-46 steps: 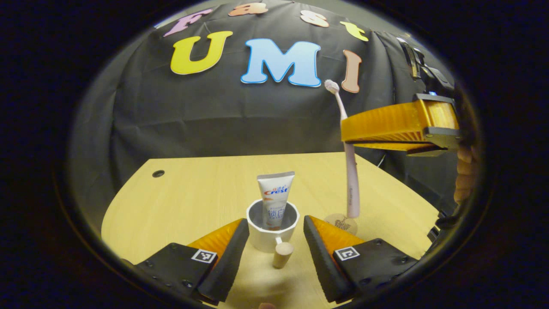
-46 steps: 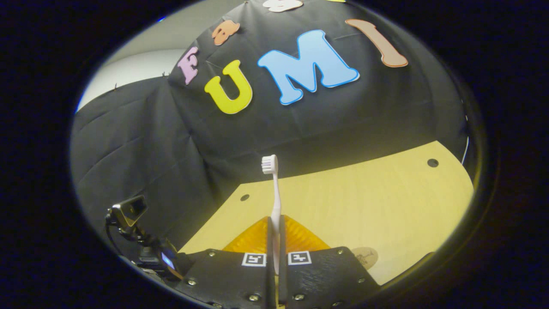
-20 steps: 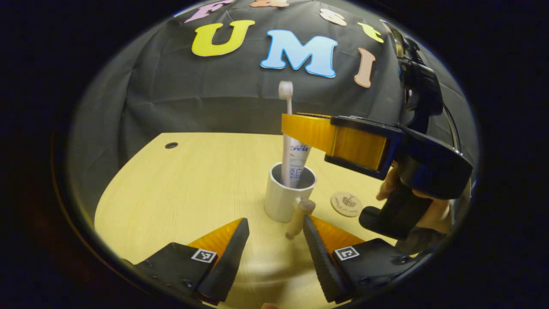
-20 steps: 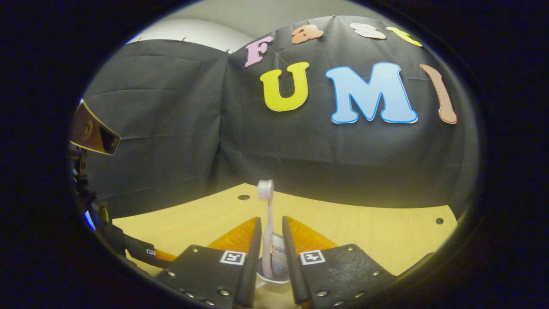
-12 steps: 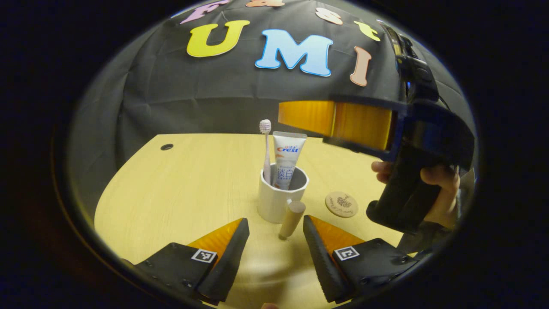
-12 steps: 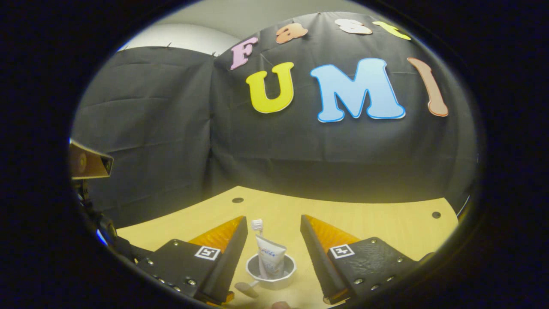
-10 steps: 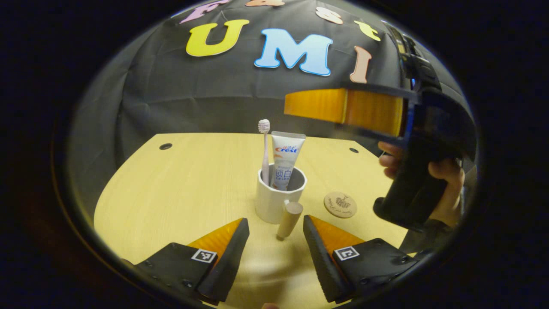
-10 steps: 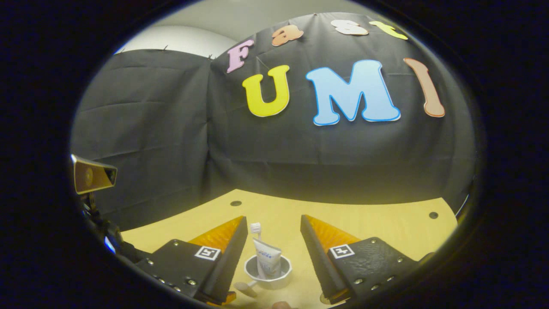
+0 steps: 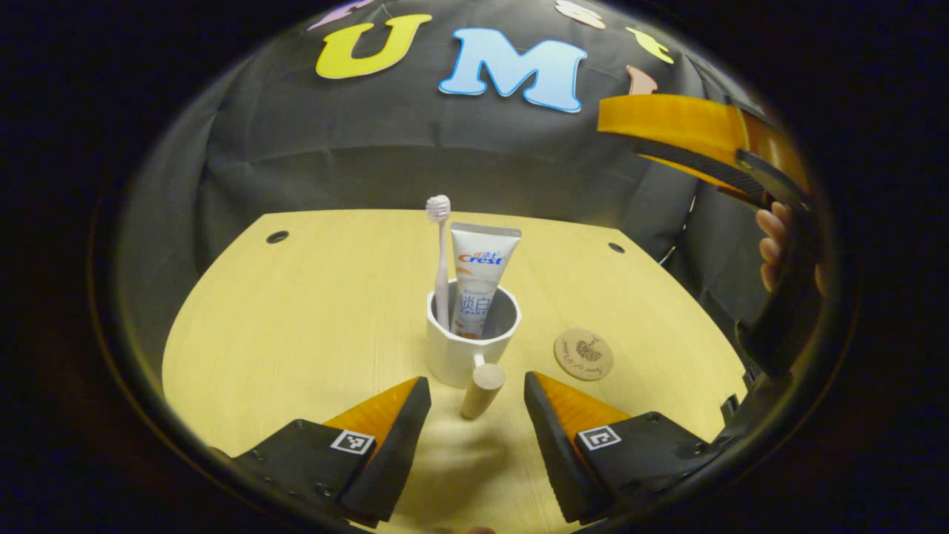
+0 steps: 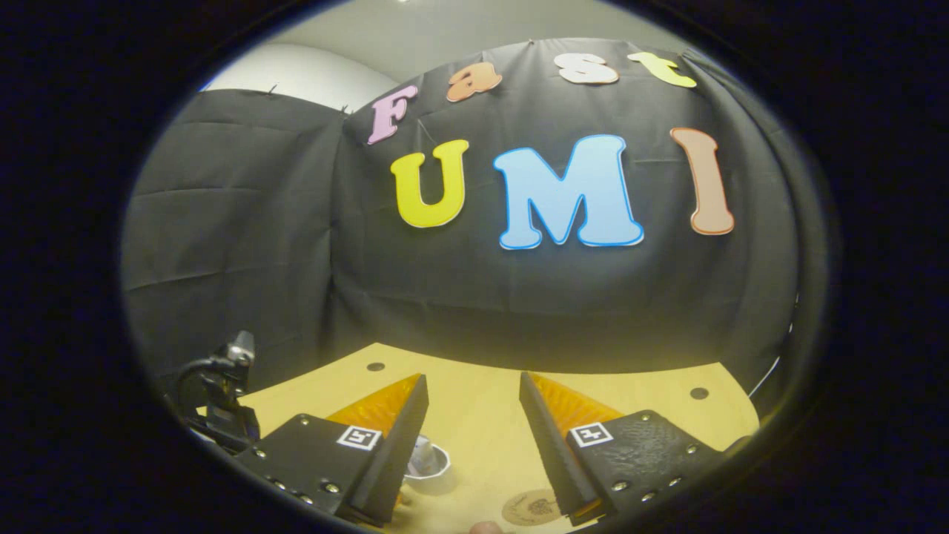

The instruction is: Put the toothbrush and toothpaste on the desktop into the cup, then pick up the cup and place it on the coaster on the desktop.

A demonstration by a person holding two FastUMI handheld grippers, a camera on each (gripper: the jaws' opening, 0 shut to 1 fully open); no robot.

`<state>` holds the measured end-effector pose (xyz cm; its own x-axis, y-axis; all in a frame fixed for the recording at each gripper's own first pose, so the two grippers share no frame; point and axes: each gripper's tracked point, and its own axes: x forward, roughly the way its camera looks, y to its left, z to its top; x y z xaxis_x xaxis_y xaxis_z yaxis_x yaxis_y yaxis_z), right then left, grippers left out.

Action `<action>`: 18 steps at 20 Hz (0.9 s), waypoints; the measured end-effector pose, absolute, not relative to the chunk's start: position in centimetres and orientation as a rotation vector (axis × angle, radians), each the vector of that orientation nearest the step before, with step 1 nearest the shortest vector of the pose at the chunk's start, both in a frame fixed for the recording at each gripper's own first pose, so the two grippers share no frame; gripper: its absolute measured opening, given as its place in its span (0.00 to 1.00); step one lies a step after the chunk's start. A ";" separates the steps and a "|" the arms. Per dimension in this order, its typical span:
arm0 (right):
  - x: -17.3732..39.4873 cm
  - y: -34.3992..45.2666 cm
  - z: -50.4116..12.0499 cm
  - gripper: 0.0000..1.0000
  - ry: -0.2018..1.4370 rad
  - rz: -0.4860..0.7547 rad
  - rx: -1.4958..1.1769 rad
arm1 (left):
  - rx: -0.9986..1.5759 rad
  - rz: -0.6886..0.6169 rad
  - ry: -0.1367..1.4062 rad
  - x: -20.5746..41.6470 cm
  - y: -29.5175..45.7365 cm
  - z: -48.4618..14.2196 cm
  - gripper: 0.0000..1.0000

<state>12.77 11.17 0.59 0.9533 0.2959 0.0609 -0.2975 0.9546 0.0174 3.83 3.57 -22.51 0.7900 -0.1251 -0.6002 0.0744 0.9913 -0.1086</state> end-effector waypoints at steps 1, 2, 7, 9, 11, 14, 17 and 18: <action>12.5 10.6 0.7 0.77 -0.056 0.287 0.029 | -0.068 -0.101 0.678 4.0 3.5 -22.9 0.85; 12.3 9.9 0.7 0.77 -0.052 0.273 0.030 | -0.062 -0.099 0.702 4.3 3.3 -23.2 0.86; 10.6 6.1 0.9 0.77 -0.041 0.202 -0.018 | -0.104 -0.076 0.831 5.9 2.9 -25.1 0.87; 10.0 4.7 1.0 0.77 -0.038 0.174 -0.020 | -0.113 -0.061 0.870 6.7 3.1 -25.6 0.84; 9.5 3.5 0.9 0.77 -0.031 0.148 -0.016 | -0.120 -0.058 0.906 7.4 3.1 -25.9 0.86; 9.0 2.2 0.0 0.77 -0.001 0.121 -0.015 | -0.126 -0.052 0.973 8.0 3.0 -26.7 0.86; 8.4 1.1 -1.1 0.77 0.034 0.106 -0.001 | -0.095 -0.039 1.030 8.8 3.3 -27.8 0.77; 8.3 0.7 -1.2 0.77 0.041 0.096 0.002 | -0.073 -0.032 1.044 9.0 3.5 -28.3 0.71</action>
<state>8.25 0.70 -1.24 0.9945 0.0961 -0.0408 -0.0961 0.9954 0.0038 8.99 3.45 -28.29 0.5023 -0.0612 -0.8625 -0.0080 0.9971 -0.0755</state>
